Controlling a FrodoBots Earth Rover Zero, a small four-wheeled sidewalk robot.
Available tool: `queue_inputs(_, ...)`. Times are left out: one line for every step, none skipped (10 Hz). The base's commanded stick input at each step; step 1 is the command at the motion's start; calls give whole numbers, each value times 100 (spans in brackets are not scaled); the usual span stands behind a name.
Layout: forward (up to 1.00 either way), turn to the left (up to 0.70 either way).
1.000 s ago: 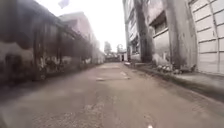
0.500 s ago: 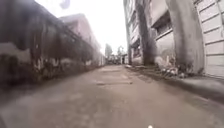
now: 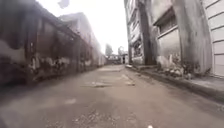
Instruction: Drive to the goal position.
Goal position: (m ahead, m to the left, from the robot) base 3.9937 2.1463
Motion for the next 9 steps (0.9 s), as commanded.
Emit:
queue_inputs(50, 0)
queue_inputs(50, 0)
queue_inputs(50, 0)
queue_inputs(50, 0)
queue_inputs(50, 0)
queue_inputs(50, 0)
queue_inputs(50, 0)
queue_inputs(50, 0)
queue_inputs(50, 0)
